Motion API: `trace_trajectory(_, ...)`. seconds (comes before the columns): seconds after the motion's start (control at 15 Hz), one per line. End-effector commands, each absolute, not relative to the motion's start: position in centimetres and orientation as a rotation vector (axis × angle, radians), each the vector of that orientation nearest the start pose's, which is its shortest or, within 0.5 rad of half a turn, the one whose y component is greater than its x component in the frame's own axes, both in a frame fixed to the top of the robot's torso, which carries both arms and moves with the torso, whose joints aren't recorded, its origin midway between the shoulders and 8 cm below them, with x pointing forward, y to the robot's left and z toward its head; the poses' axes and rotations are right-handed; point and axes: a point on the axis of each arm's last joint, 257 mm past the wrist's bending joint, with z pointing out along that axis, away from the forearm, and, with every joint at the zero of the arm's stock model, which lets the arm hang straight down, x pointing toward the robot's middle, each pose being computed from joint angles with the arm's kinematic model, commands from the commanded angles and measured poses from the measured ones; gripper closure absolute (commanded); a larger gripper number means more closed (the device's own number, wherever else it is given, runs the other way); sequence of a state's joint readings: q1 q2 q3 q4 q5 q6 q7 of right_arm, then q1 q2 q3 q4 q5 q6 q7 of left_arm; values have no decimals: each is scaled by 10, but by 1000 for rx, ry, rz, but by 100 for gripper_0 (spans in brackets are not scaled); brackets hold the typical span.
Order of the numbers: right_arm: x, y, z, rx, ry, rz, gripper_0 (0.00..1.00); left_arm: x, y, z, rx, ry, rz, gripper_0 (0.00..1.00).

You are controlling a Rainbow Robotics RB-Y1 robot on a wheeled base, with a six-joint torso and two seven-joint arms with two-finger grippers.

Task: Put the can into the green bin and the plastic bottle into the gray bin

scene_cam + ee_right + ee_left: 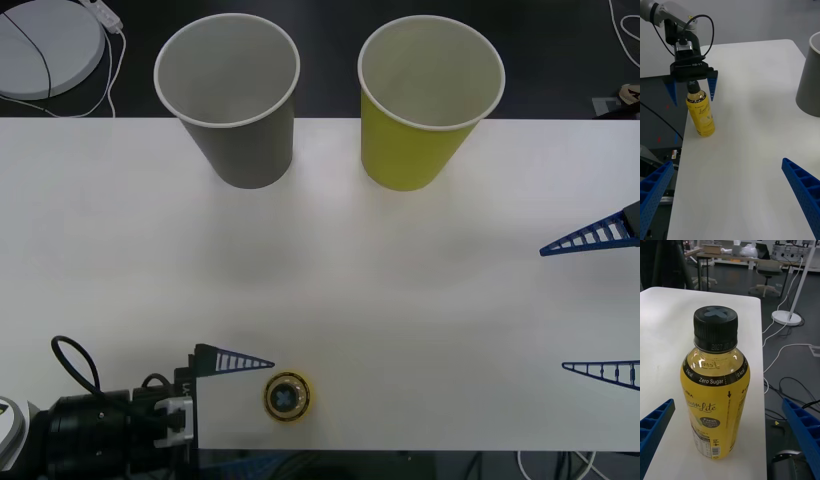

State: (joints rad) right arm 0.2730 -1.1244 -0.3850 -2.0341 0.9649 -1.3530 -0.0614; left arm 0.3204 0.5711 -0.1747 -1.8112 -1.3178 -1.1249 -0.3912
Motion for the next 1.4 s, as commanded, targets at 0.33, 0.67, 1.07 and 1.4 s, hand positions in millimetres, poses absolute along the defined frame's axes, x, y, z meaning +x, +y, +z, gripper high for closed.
trace_trajectory(0.33,282,-241,-98,-1618,1395,560,0,255,83,-299,1401,1291,-675,0)
trace_trajectory(0.67,282,-241,-98,-1618,1395,560,0,260,71,-300,1394,1287,-665,0)
trace_trajectory(1.07,282,-241,-98,-1618,1395,560,0,269,58,-302,1376,1300,-641,0)
trace_trajectory(1.4,282,-241,-98,-1618,1395,560,0,273,51,-304,1367,1306,-655,0)
